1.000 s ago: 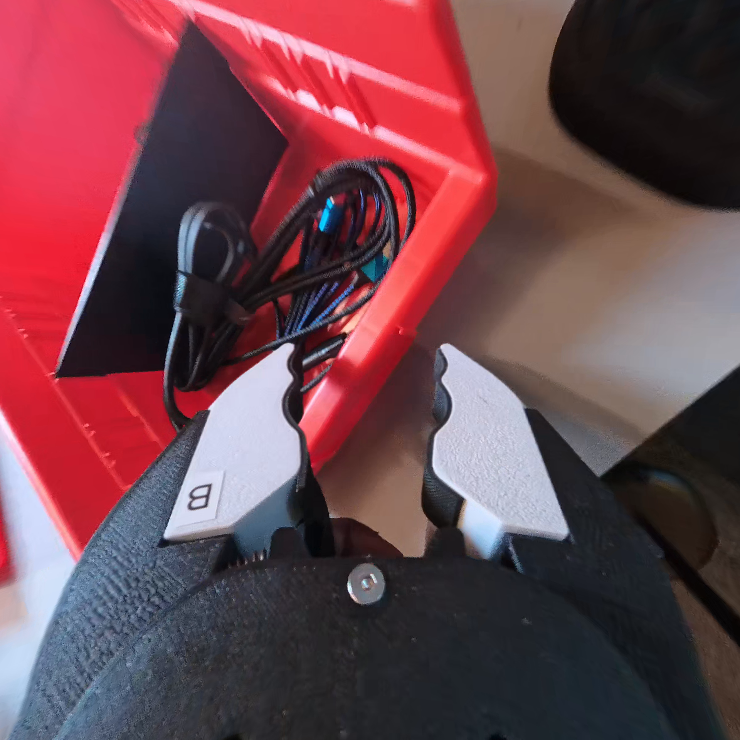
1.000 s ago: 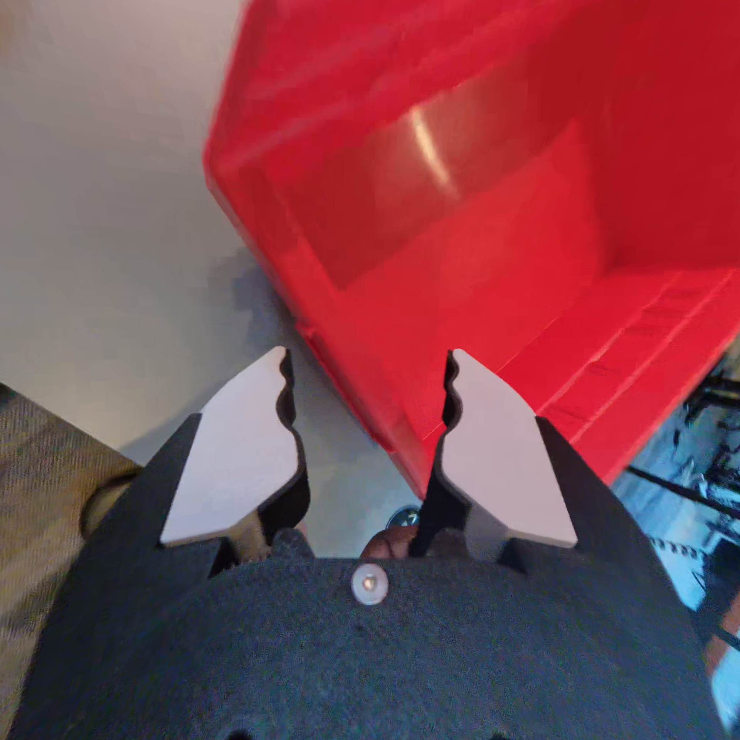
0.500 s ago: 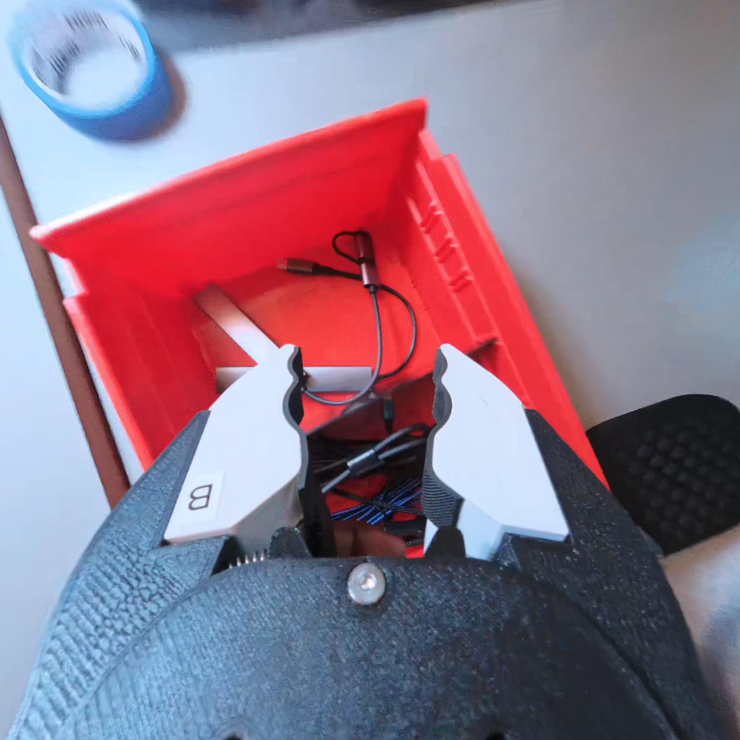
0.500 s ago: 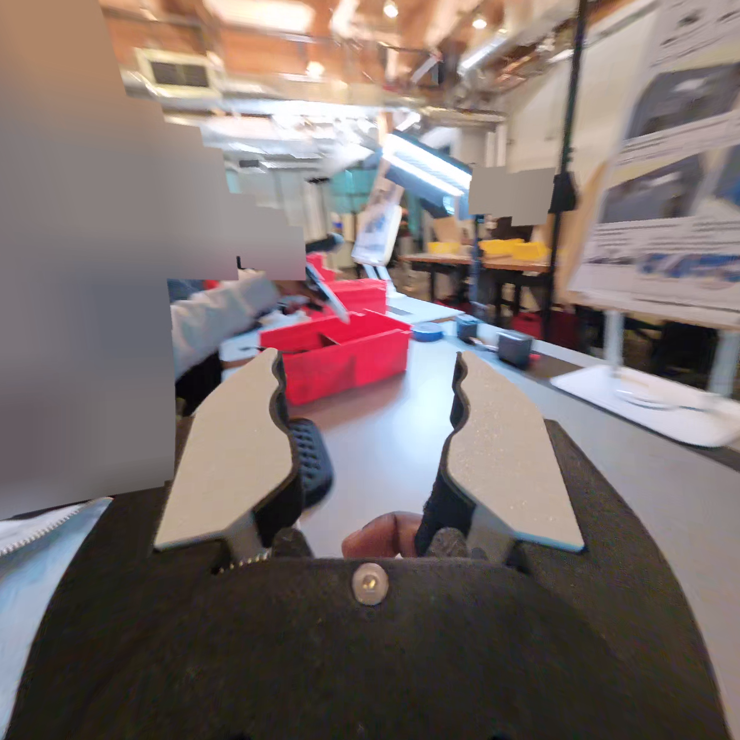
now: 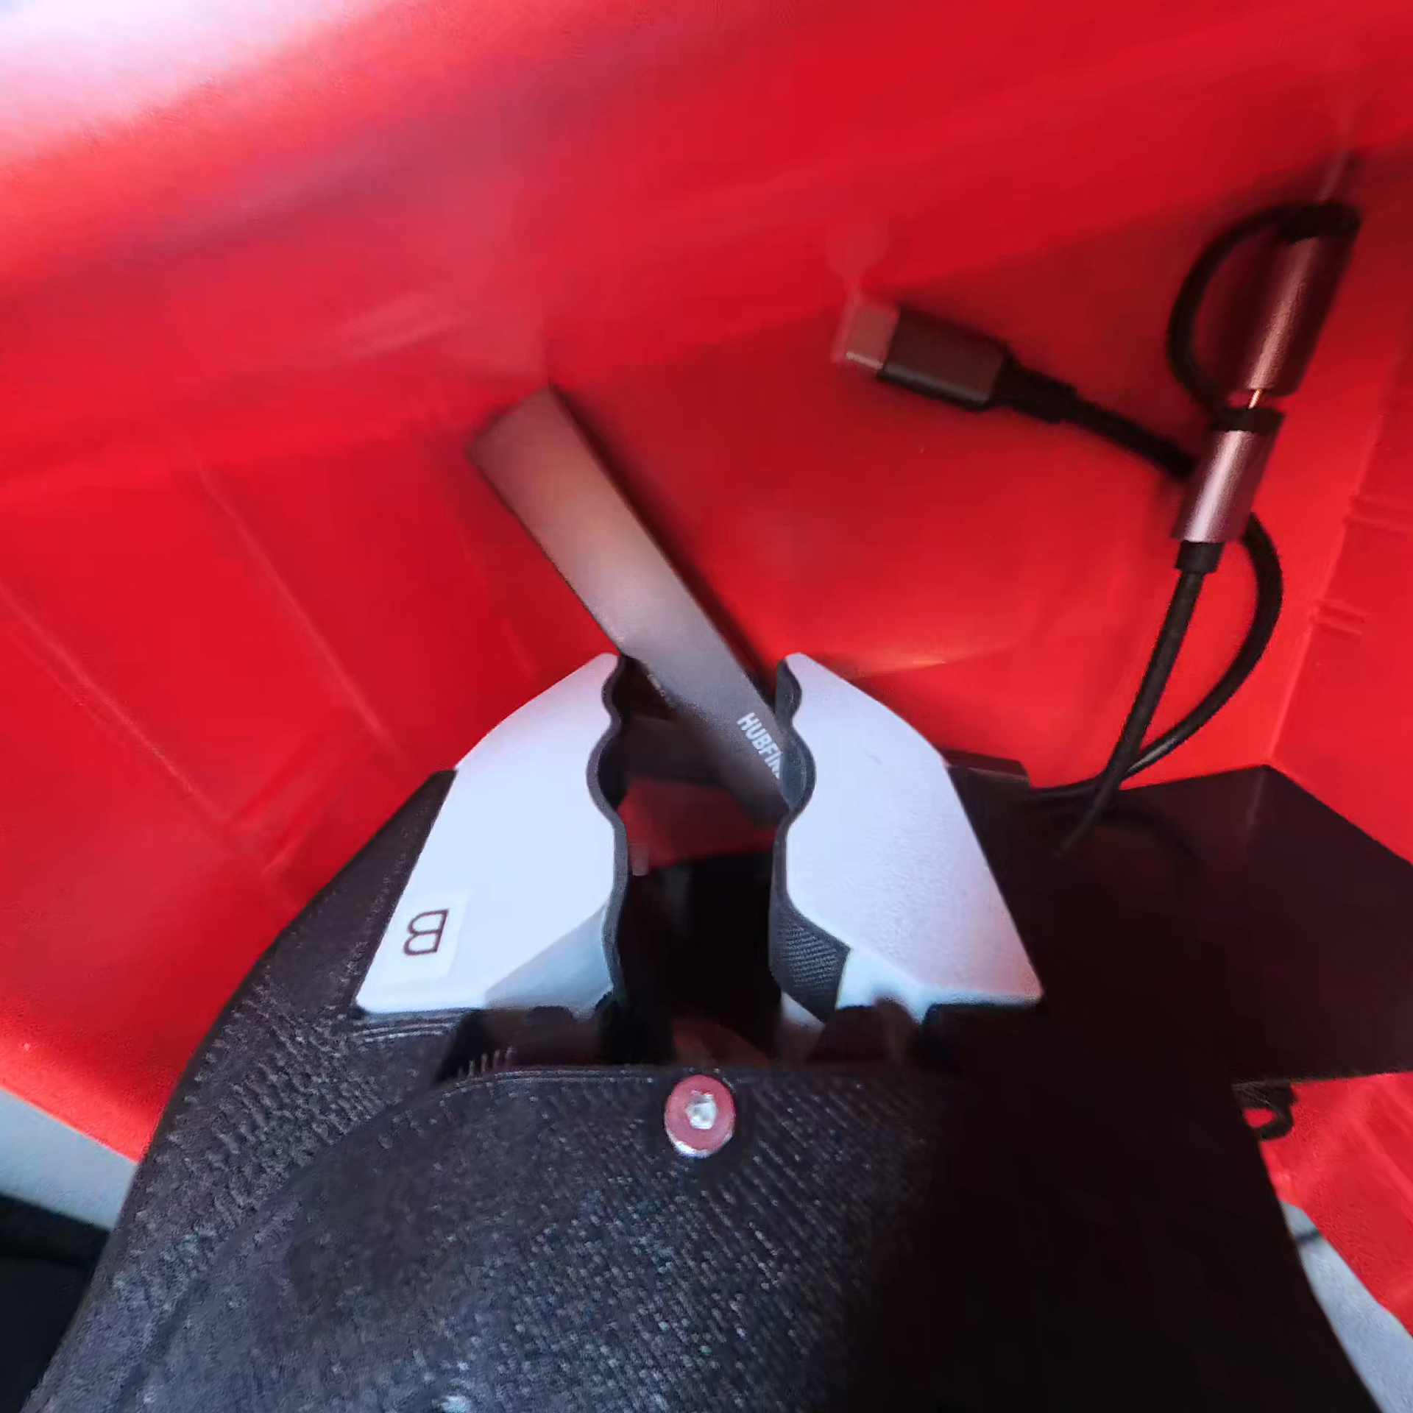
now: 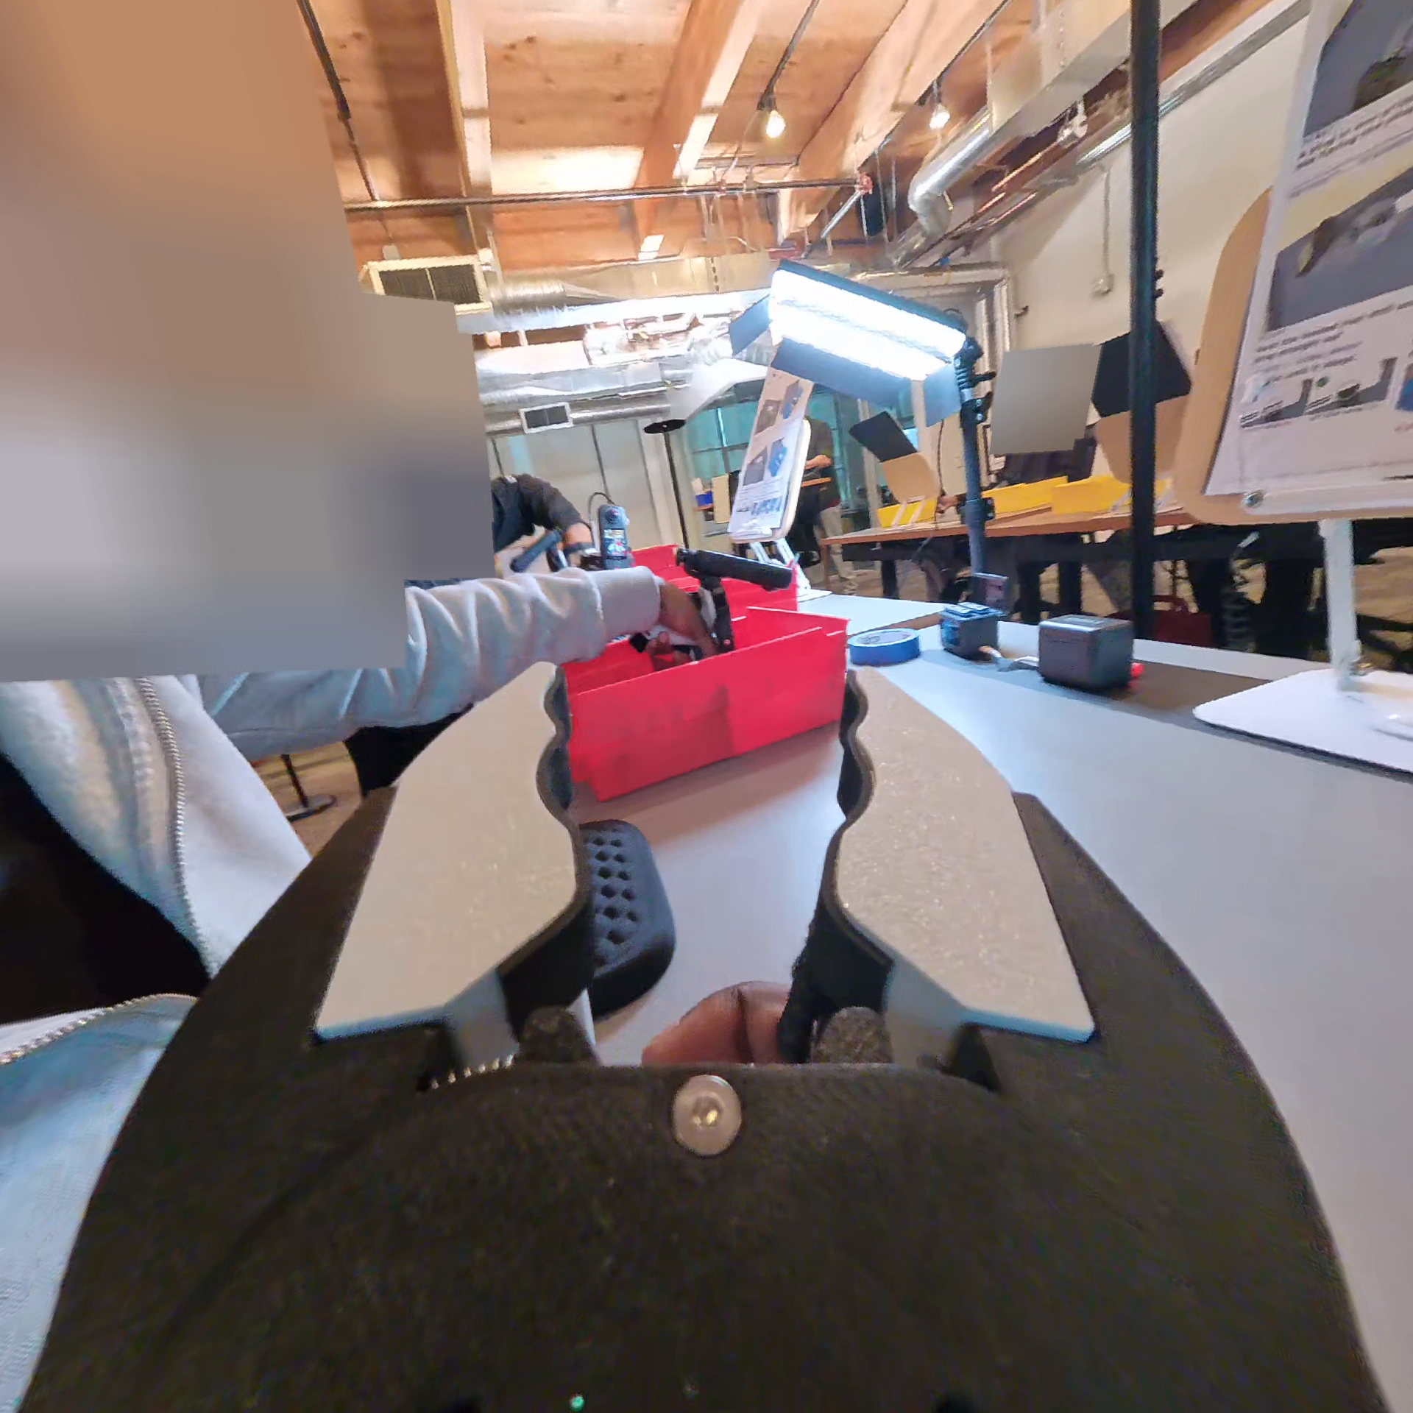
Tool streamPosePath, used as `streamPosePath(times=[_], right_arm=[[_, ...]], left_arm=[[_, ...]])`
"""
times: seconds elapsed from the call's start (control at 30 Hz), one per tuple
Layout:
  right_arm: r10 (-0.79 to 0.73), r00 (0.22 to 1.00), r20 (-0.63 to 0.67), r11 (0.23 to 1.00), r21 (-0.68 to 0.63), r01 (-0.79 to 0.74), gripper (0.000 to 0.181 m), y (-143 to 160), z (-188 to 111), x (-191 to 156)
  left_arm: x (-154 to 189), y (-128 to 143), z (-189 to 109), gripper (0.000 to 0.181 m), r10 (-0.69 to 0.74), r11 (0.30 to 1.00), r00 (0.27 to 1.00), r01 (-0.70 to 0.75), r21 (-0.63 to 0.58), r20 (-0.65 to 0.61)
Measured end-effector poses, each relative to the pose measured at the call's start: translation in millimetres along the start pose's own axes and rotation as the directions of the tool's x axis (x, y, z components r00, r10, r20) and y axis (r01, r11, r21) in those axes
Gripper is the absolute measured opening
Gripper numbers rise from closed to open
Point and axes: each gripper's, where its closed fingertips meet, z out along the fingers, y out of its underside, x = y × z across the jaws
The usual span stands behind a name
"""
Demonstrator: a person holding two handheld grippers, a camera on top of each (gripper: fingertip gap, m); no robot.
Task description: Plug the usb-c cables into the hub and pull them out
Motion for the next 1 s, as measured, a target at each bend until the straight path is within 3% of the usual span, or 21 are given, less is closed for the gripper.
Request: streamPosePath(times=[0.17,0.3,0.43,0.57,0.7,0.77,0.87,0.93,1.0], right_arm=[[-0.007,0.999,-0.047,1.000,0.000,0.007,0.062,3,-7,10],[-0.007,0.997,-0.078,1.000,0.002,0.007,0.058,5,-10,19],[-0.020,0.996,-0.089,1.000,-0.012,0.019,0.055,11,-10,21],[-0.068,0.992,-0.110,0.996,-0.063,0.061,0.053,21,-8,23],[-0.109,0.988,-0.109,0.989,-0.110,0.097,0.051,30,-5,23],[-0.120,0.986,-0.117,0.985,-0.136,0.104,0.051,35,-4,25],[-0.136,0.985,-0.108,0.980,-0.161,0.117,0.052,40,-3,23],[-0.157,0.983,-0.099,0.976,-0.169,0.139,0.052,41,-1,20],[-0.186,0.978,-0.092,0.971,-0.171,0.169,0.052,41,1,17]], left_arm=[[3,-4,-23,0.032,0.027,0.992,1.000,-0.028,0.122,0.012],[10,-12,-85,0.027,0.062,0.941,0.997,-0.071,0.330,0.038],[18,-15,-157,0.024,0.081,0.826,0.994,-0.111,0.552,0.079],[35,-15,-225,0.022,0.094,0.619,0.982,-0.185,0.764,0.161],[80,-3,-295,0.022,0.074,0.258,0.919,-0.393,0.883,0.388],[112,10,-322,0.023,0.007,0.085,0.848,-0.529,0.844,0.530],[165,33,-343,0.022,-0.140,-0.084,0.698,-0.715,0.694,0.703],[205,46,-346,0.022,-0.227,-0.166,0.597,-0.802,0.573,0.769],[246,54,-336,0.023,-0.270,-0.203,0.494,-0.868,0.453,0.826]])
